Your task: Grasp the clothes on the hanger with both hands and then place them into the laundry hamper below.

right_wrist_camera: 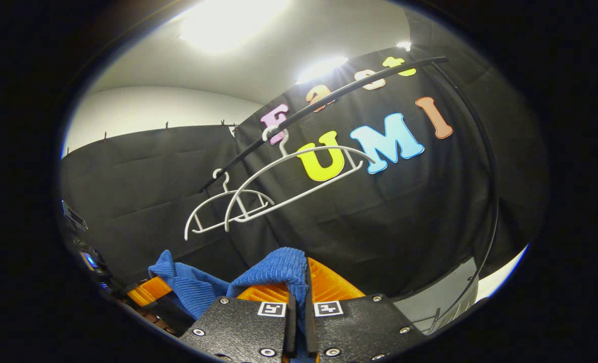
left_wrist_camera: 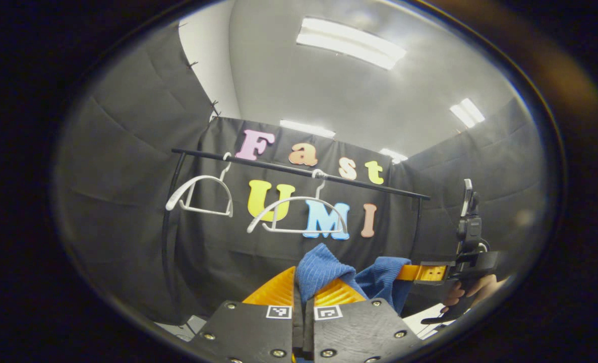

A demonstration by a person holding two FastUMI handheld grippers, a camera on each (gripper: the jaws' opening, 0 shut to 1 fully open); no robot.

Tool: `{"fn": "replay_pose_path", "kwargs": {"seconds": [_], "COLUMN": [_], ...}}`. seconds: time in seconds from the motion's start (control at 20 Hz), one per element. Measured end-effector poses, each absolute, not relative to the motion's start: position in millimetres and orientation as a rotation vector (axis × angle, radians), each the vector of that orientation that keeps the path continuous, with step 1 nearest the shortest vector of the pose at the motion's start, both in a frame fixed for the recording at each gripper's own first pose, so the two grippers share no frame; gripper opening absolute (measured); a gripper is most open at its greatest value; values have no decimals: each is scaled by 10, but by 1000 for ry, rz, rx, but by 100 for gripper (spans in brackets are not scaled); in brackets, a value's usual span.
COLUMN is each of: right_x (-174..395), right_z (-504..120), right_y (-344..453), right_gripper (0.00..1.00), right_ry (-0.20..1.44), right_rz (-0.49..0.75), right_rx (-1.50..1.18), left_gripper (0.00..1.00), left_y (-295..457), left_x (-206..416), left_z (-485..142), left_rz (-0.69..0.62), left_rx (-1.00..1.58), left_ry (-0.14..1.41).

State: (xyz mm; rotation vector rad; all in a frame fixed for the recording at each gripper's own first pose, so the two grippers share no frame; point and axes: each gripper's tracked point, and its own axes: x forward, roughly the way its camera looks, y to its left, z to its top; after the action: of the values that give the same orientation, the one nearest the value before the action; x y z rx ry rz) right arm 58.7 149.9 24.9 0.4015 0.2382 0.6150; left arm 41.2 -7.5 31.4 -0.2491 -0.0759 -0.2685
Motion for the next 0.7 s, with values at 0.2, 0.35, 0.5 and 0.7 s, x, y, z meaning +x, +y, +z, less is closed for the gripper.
{"fn": "replay_pose_path", "kwargs": {"seconds": [0.2, 0.35, 0.5, 0.7], "right_x": [399, 400, 365, 240], "right_z": [65, -202, -590, -1072], "right_y": [1663, 1700, 1663, 1660], "right_gripper": [5, 5, 6, 6], "right_ry": [285, 330, 391, 504], "right_rz": [649, 649, 630, 599], "right_rx": [401, 396, 391, 397], "left_gripper": [7, 7, 6, 1], "left_y": [-183, -197, -190, -108], "left_x": [368, 386, 412, 464], "left_z": [77, -198, -587, -1177], "left_rz": [-281, -266, -243, -201], "left_rx": [-287, -296, -326, -353], "left_ry": [-41, -1, 66, 170]}}
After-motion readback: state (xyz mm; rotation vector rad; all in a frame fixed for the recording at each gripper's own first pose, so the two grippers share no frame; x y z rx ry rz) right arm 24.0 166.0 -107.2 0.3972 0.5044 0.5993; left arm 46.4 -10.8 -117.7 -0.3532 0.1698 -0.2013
